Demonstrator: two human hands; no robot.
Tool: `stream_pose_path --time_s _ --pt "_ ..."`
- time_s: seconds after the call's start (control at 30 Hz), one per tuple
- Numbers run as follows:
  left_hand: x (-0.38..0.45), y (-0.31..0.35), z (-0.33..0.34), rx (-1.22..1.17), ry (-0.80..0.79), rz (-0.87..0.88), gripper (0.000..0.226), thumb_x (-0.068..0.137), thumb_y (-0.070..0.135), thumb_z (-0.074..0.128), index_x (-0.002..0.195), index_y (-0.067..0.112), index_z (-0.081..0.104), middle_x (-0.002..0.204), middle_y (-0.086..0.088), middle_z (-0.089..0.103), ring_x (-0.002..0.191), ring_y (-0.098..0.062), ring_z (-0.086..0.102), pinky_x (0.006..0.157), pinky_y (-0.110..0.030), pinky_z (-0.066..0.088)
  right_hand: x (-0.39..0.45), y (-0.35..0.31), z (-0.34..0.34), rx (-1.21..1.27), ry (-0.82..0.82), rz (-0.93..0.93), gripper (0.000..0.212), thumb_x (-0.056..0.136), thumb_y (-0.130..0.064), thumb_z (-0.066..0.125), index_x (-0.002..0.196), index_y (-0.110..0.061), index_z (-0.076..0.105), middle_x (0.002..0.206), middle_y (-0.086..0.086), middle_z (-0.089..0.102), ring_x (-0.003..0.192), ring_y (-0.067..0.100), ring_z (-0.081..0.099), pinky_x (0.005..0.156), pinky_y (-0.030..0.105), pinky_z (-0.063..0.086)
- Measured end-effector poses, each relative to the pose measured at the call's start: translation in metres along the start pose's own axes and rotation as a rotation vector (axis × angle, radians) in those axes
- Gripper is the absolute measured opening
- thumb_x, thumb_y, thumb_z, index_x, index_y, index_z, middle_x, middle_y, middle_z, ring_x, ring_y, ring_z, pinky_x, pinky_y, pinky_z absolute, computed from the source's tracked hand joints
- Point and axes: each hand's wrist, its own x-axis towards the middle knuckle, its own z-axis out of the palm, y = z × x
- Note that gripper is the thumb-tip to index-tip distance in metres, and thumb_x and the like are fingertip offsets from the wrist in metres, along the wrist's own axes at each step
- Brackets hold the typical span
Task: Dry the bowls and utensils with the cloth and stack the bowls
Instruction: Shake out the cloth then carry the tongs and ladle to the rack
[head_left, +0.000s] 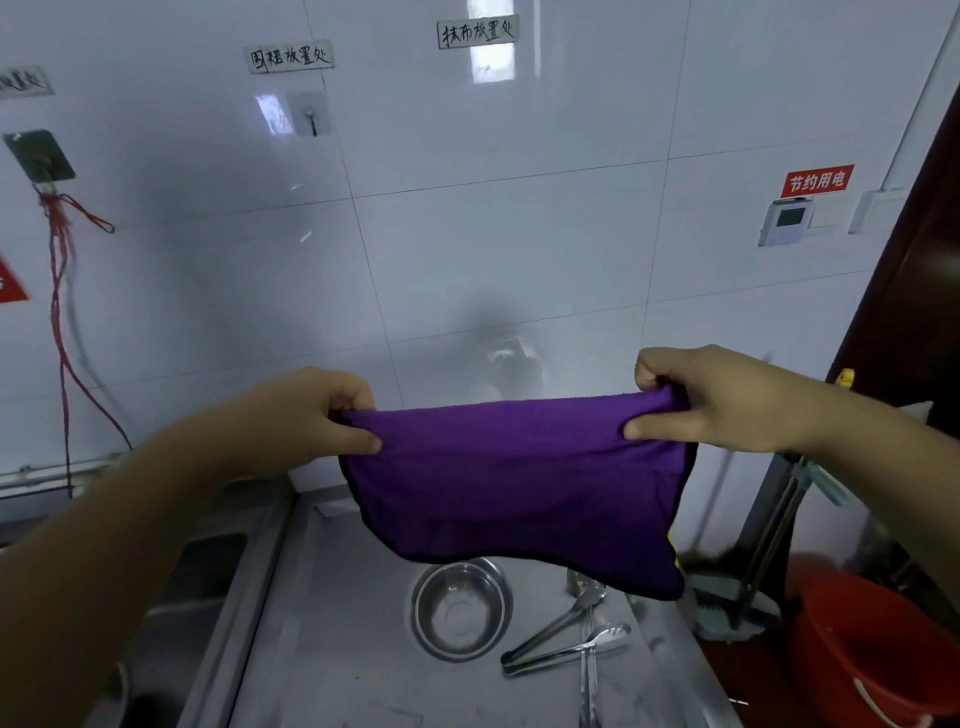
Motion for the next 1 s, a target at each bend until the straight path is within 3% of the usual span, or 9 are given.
stream_pose_path --time_s 0.1,0.2,0.4,0.53,0.67,0.77,0.83,0.93,1.0 --pt "-0.001 -0.006 0.001 -0.17 -0.012 0.029 0.013 0.093 0.014 0.078 0.086 0.016 0.068 0.082 -0.004 0.076 0.077 -0.023 0.07 0.077 -0.039 0.054 0.001 0.003 0.001 -0.013 0.024 -0.009 0.023 0.086 -0.042 0.082 0.083 -0.025 0.067 0.075 -0.005 0.066 0.069 0.014 0.061 0.066 0.033 0.049" --pt "0.002 -0.01 0.012 -0.151 -0.034 0.02 0.011 0.097 0.014 0.073 0.09 0.019 0.066 0.081 0.003 0.074 0.074 -0.012 0.067 0.075 -0.037 0.052 0.004 0.008 0.003 -0.047 0.109 -0.021 0.019 0.089 -0.032 0.082 0.085 -0.02 0.067 0.082 -0.005 0.061 0.074 0.011 0.057 0.068 0.03 0.043" --pt "0.015 -0.01 0.026 -0.098 0.069 0.036 0.004 0.098 0.029 0.072 0.102 0.029 0.072 0.087 0.008 0.076 0.081 -0.009 0.071 0.081 -0.031 0.056 0.007 0.019 0.009 0.153 0.296 0.128 0.018 0.091 -0.034 0.08 0.085 -0.019 0.07 0.076 0.003 0.069 0.069 0.018 0.061 0.067 0.033 0.05" --pt "0.023 -0.014 0.039 0.243 0.098 0.029 0.039 0.105 0.044 0.052 0.081 0.018 0.068 0.082 0.002 0.067 0.076 -0.013 0.063 0.073 -0.033 0.049 0.004 0.026 0.015 0.12 0.297 0.204 0.03 0.086 -0.046 0.079 0.076 -0.019 0.072 0.067 0.006 0.067 0.065 0.024 0.062 0.063 0.036 0.05" --pt "0.026 -0.021 0.057 -0.382 0.168 0.019 0.029 0.108 0.029 0.054 0.097 0.014 0.075 0.098 -0.003 0.076 0.092 -0.019 0.072 0.088 -0.031 0.056 -0.006 0.039 0.021 0.149 0.239 0.279 0.034 0.087 -0.048 0.078 0.078 -0.016 0.074 0.07 0.011 0.068 0.069 0.029 0.063 0.068 0.041 0.051" --pt "0.024 -0.013 0.081 -0.845 0.144 -0.013 0.023 0.102 0.024 0.059 0.088 0.019 0.076 0.084 -0.007 0.072 0.079 -0.019 0.071 0.076 -0.028 0.062 -0.017 0.05 0.028 0.315 0.275 0.286 0.038 0.09 -0.042 0.078 0.072 -0.009 0.07 0.067 0.016 0.064 0.058 0.021 0.053 0.061 0.034 0.043" --pt "0.024 -0.012 0.099 -0.64 0.1 -0.025 0.029 0.107 0.02 0.057 0.086 0.028 0.077 0.079 0.001 0.074 0.073 -0.016 0.071 0.069 -0.027 0.062 -0.024 0.055 0.034 0.412 0.319 0.257 0.037 0.094 -0.036 0.075 0.072 -0.007 0.069 0.065 0.016 0.06 0.058 0.013 0.05 0.059 0.03 0.04" --pt "0.022 -0.008 0.117 -0.165 0.054 -0.046 0.023 0.104 0.033 0.062 0.086 0.031 0.077 0.085 0.01 0.078 0.081 -0.009 0.074 0.079 -0.035 0.062 -0.036 0.065 0.045 0.44 0.344 0.216 0.022 0.098 -0.026 0.073 0.081 -0.013 0.075 0.075 0.011 0.072 0.069 0.022 0.063 0.067 0.029 0.049" --pt "0.018 0.003 0.129 -0.15 0.083 0.005 0.019 0.1 0.029 0.068 0.085 0.032 0.077 0.097 0.019 0.078 0.092 -0.001 0.072 0.087 -0.033 0.059 -0.046 0.075 0.054 0.415 0.355 0.215 0.017 0.098 -0.023 0.072 0.083 -0.017 0.076 0.078 0.008 0.074 0.078 0.028 0.067 0.074 0.036 0.051"
